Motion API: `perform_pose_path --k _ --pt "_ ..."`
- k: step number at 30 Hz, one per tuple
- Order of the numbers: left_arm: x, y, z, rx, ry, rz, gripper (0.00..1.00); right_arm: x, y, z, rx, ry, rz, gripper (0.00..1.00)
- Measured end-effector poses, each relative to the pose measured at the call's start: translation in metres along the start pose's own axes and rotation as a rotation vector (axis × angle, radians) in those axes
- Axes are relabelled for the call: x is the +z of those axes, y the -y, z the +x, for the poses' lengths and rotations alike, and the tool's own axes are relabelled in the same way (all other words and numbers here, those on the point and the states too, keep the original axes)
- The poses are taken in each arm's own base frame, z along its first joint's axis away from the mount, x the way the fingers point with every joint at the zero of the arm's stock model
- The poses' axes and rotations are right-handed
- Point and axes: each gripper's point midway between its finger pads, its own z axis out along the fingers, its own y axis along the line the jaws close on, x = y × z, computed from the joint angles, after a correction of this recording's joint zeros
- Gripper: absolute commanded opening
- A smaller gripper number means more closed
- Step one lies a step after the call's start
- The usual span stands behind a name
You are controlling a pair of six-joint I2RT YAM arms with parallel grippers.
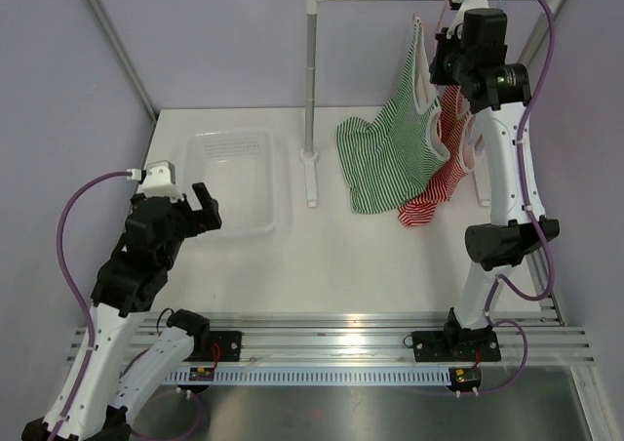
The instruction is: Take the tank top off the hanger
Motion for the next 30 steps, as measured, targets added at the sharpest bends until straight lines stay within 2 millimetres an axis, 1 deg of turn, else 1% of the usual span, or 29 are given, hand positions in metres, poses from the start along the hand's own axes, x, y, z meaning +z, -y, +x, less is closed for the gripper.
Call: perform_pose_path --k 1,3,6,8,11,12,13,15,17,19,20,22,25,27,28,30 --pt "0.000 0.000 0.000 0.000 -0.001 0.002 0.99 -0.004 -0.001 -0.003 0.002 0.006 -0.004 0.00" --pt "-0.001 0.002 -0.003 -0.001 0.001 0.009 0.99 -0.012 -0.002 -0.016 0.007 0.039 -0.011 0.00" --pt "-0.004 0.008 -0.013 -0.007 0.009 0.030 0.99 -0.026 -0.005 -0.034 0.013 0.093 -0.030 0.00" --pt "-0.006 0.014 -0.020 -0.011 0.013 0.054 0.99 -0.034 -0.007 -0.040 0.019 0.114 -0.040 0.00" --pt "-0.007 0.025 -0.030 -0.021 0.006 0.094 0.99 -0.049 -0.014 -0.047 0.036 0.134 -0.080 0.00" --pt "-0.007 0.030 -0.035 -0.025 0.002 0.111 0.99 -0.051 -0.015 -0.047 0.038 0.135 -0.086 0.00" --pt "-0.007 0.036 -0.039 -0.032 -0.008 0.131 0.99 -0.058 -0.017 -0.048 0.045 0.138 -0.103 0.00" --pt "-0.008 0.053 -0.055 -0.044 -0.007 0.181 0.99 -0.073 -0.023 -0.041 0.061 0.122 -0.140 0.00" --pt "-0.007 0.073 -0.069 -0.052 -0.002 0.233 0.99 -0.092 -0.029 -0.032 0.080 0.102 -0.181 0.00" --pt "-0.006 0.099 -0.086 -0.059 0.006 0.297 0.99 -0.114 -0.036 -0.017 0.095 0.074 -0.229 0.00" --pt "-0.006 0.111 -0.091 -0.058 0.010 0.327 0.99 -0.124 -0.040 -0.010 0.102 0.061 -0.251 0.00" --pt "-0.004 0.142 -0.101 -0.049 0.022 0.400 0.99 -0.149 -0.046 0.007 0.117 0.033 -0.302 0.00" --pt "-0.006 0.191 -0.105 -0.003 0.031 0.504 0.99 -0.184 -0.058 0.032 0.141 0.004 -0.383 0.00" --pt "-0.007 0.232 -0.107 0.053 0.046 0.569 0.99 -0.204 -0.065 0.048 0.154 -0.013 -0.435 0.00" --pt "-0.007 0.246 -0.110 0.067 0.059 0.590 0.99 -0.215 -0.068 0.056 0.160 -0.021 -0.460 0.00" --pt "-0.003 0.277 -0.108 0.113 0.077 0.631 0.99 -0.234 -0.074 0.070 0.170 -0.031 -0.509 0.00"
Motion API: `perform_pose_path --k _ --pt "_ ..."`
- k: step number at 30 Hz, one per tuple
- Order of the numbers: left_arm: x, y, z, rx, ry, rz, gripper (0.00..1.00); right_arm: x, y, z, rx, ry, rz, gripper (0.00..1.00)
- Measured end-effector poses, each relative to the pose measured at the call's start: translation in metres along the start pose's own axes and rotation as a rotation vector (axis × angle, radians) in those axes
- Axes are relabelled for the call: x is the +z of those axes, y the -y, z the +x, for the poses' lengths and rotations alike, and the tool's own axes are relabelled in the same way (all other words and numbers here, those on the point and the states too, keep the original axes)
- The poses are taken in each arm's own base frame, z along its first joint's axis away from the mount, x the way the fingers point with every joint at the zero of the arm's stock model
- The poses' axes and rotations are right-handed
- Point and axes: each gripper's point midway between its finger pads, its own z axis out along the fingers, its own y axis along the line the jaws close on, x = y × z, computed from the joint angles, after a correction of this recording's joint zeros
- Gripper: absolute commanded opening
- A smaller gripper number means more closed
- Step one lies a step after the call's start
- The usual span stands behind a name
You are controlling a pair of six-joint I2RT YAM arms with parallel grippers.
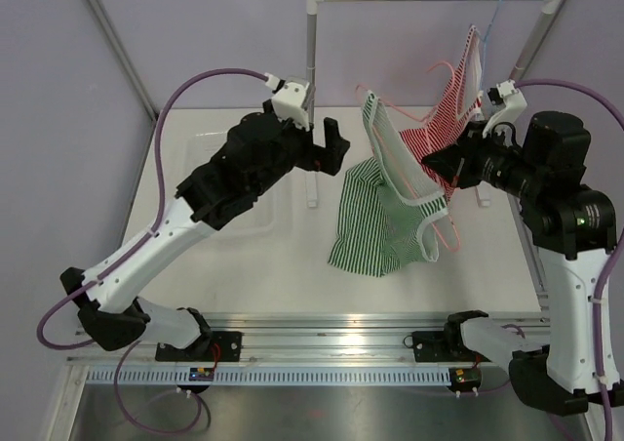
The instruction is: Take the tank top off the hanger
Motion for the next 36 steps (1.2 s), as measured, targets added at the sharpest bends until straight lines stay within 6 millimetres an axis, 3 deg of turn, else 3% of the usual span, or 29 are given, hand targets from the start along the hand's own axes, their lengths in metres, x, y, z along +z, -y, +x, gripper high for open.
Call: perform_pose_path --k 4,10,13,14,16,18,20,21,23,24,31,36 --pt "0.031 0.024 0.009 0.087 0.000 0.040 0.96 -0.027 -0.022 0.018 -0.001 -0.003 -0.082 0.00" --pt "0.054 0.037 0.023 0.173 -0.002 0.038 0.84 -0.052 -0.048 0.027 -0.016 0.008 -0.185 0.00" --pt "0.061 0.035 0.021 0.194 0.016 0.012 0.71 -0.060 -0.057 0.032 -0.020 0.009 -0.225 0.00" --pt "0.062 0.033 0.020 0.200 0.021 0.003 0.57 -0.062 -0.059 0.033 -0.019 0.008 -0.233 0.00" --pt "0.063 0.031 0.016 0.211 0.036 -0.010 0.48 -0.063 -0.061 0.036 -0.018 0.002 -0.248 0.00" --pt "0.063 0.028 0.013 0.219 0.049 -0.028 0.35 -0.062 -0.060 0.037 -0.016 -0.003 -0.249 0.00" --pt "0.063 0.025 0.011 0.229 0.054 -0.047 0.28 -0.059 -0.058 0.039 -0.011 -0.011 -0.244 0.00" --pt "0.063 0.023 0.011 0.231 0.055 -0.053 0.17 -0.058 -0.057 0.040 -0.009 -0.015 -0.243 0.00" --pt "0.063 0.020 0.011 0.232 0.056 -0.072 0.11 -0.055 -0.055 0.042 -0.006 -0.023 -0.239 0.00" --pt "0.063 0.019 0.011 0.232 0.058 -0.080 0.03 -0.054 -0.054 0.043 -0.004 -0.027 -0.238 0.00" --pt "0.063 0.002 0.011 0.216 0.050 -0.152 0.00 -0.035 -0.044 0.055 0.013 -0.069 -0.246 0.00" --pt "0.066 -0.045 0.013 0.129 0.020 -0.266 0.00 -0.028 -0.044 0.067 0.017 -0.110 -0.286 0.00"
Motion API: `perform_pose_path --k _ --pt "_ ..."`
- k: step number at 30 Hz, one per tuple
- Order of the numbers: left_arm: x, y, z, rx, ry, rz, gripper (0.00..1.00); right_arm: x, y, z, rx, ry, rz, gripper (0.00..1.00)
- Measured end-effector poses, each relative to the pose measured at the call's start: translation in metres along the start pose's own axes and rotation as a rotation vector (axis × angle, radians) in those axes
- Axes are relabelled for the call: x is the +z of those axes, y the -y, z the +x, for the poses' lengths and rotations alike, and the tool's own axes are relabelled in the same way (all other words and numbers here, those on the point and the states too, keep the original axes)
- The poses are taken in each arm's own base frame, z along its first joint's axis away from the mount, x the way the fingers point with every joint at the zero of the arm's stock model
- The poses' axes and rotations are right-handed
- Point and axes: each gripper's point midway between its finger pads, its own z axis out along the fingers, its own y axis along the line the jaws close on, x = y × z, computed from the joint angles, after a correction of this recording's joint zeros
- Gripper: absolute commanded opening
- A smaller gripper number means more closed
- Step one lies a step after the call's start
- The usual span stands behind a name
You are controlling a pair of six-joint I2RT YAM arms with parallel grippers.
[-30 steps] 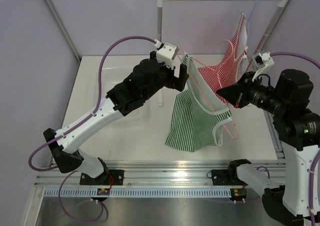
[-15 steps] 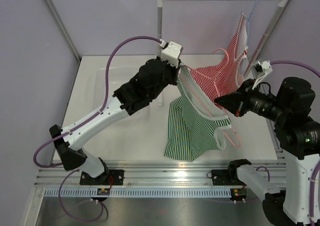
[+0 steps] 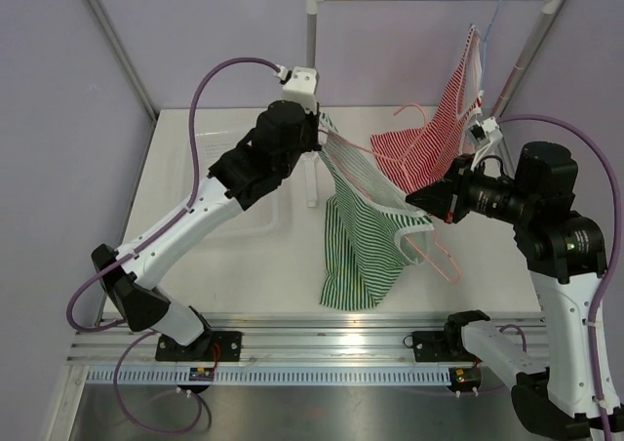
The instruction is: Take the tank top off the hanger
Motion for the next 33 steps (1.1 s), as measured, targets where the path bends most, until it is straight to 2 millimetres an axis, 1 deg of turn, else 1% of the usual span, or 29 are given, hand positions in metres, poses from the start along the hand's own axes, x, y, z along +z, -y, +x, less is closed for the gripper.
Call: perform_pose_path --k 3,4,6,9,12,16,18,21,25,28,30,33 --pt "0.008 -0.030 0.006 -0.062 -0.031 -0.063 0.00 0.000 -0.002 0.001 -0.019 0.002 -0.014 0.00" --pt "0.009 -0.037 0.008 -0.082 -0.042 -0.075 0.00 -0.001 -0.003 0.000 -0.030 0.007 -0.021 0.00" --pt "0.010 -0.045 0.011 -0.123 -0.059 -0.083 0.00 -0.001 -0.006 -0.003 -0.052 0.018 -0.035 0.00" --pt "0.010 -0.049 0.017 -0.173 -0.092 -0.068 0.00 -0.001 -0.008 -0.006 -0.076 0.034 -0.050 0.00" --pt "0.010 -0.047 0.020 -0.211 -0.115 -0.031 0.00 0.000 -0.011 -0.005 -0.092 0.055 -0.077 0.00" --pt "0.003 -0.035 0.037 -0.245 -0.157 0.085 0.00 0.006 -0.010 -0.004 -0.089 0.129 -0.116 0.00" --pt "-0.003 -0.027 0.045 -0.259 -0.170 0.154 0.00 0.011 -0.008 -0.006 -0.090 0.186 -0.143 0.00" --pt "-0.017 -0.011 0.055 -0.286 -0.179 0.273 0.00 0.019 -0.005 -0.014 -0.091 0.279 -0.178 0.00" --pt "-0.041 0.013 0.056 -0.306 -0.164 0.453 0.00 0.028 -0.002 -0.040 -0.101 0.454 -0.248 0.00" --pt "-0.058 0.032 0.055 -0.306 -0.148 0.599 0.00 0.031 0.000 -0.059 -0.113 0.585 -0.301 0.00" --pt "-0.063 0.040 0.056 -0.302 -0.149 0.652 0.00 0.031 0.001 -0.074 -0.124 0.678 -0.329 0.00" --pt "-0.062 0.040 0.064 -0.301 -0.167 0.645 0.00 0.027 0.007 -0.093 -0.143 0.796 -0.321 0.00"
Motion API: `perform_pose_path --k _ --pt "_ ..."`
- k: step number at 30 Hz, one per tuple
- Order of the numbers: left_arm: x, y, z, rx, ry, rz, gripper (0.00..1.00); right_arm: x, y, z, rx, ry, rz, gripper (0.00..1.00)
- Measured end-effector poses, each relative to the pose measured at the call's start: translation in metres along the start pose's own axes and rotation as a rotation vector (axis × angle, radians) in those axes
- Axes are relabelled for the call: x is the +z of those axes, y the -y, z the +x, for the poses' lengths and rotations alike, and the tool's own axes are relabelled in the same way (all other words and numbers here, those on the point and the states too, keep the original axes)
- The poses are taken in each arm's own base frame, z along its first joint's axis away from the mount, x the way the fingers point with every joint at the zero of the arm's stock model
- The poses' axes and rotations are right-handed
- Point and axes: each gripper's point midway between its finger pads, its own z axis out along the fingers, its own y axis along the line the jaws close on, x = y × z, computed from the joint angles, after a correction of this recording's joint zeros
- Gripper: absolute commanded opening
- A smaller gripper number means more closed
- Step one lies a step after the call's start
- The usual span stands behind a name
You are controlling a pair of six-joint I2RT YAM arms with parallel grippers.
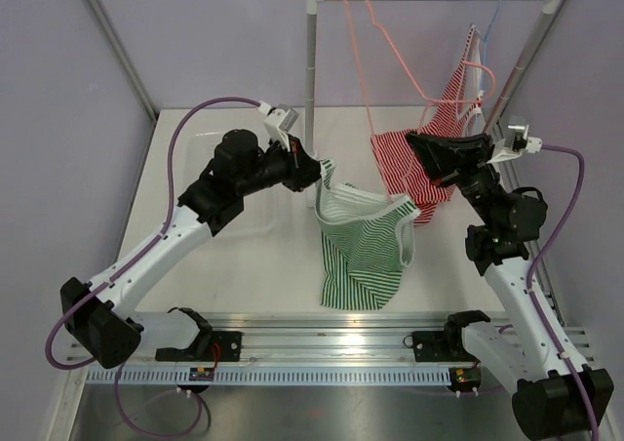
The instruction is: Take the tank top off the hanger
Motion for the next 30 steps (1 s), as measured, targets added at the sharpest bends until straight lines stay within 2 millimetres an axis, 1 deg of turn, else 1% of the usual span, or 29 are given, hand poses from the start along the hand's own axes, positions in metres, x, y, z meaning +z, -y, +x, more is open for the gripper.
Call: perform_pose_path --k 4,6,8,11,13,17,19,21,23,25,26,27,30 --pt "0.003 -0.012 0.008 -0.009 -0.022 -0.050 0.00 -0.002 -0.001 -0.030 -0.115 0.155 0.024 0.00" --pt "0.008 -0.021 0.016 -0.019 -0.042 -0.079 0.00 -0.008 -0.003 -0.042 -0.175 0.215 0.046 0.00" --pt "0.011 -0.026 0.024 -0.028 -0.065 -0.095 0.00 -0.017 -0.006 -0.050 -0.242 0.281 0.051 0.00" --pt "0.019 -0.035 0.036 -0.041 -0.097 -0.122 0.00 -0.033 -0.005 -0.045 -0.313 0.336 0.047 0.00" --pt "0.025 -0.042 0.044 -0.048 -0.120 -0.144 0.00 -0.034 -0.002 -0.040 -0.337 0.327 0.051 0.00" --pt "0.036 -0.057 0.067 -0.068 -0.203 -0.209 0.00 -0.038 0.002 -0.040 -0.364 0.335 0.070 0.00" --pt "0.041 -0.061 0.077 -0.072 -0.236 -0.228 0.00 -0.039 0.008 -0.041 -0.348 0.314 0.121 0.00" --pt "0.041 -0.063 0.085 -0.075 -0.262 -0.243 0.00 -0.035 0.014 -0.044 -0.320 0.251 0.199 0.00" --pt "0.040 -0.064 0.091 -0.072 -0.278 -0.258 0.00 -0.025 0.013 -0.058 -0.310 0.173 0.274 0.00" --pt "0.040 -0.064 0.093 -0.065 -0.286 -0.270 0.04 -0.019 0.006 -0.072 -0.314 0.117 0.319 0.00" --pt "0.040 -0.063 0.095 -0.063 -0.292 -0.277 0.06 -0.019 0.006 -0.075 -0.314 0.081 0.346 0.00" --pt "0.039 -0.063 0.096 -0.060 -0.296 -0.287 0.14 -0.020 0.005 -0.075 -0.310 0.046 0.372 0.00" --pt "0.040 -0.066 0.099 -0.052 -0.308 -0.324 0.28 -0.030 0.008 -0.069 -0.280 -0.072 0.459 0.00"
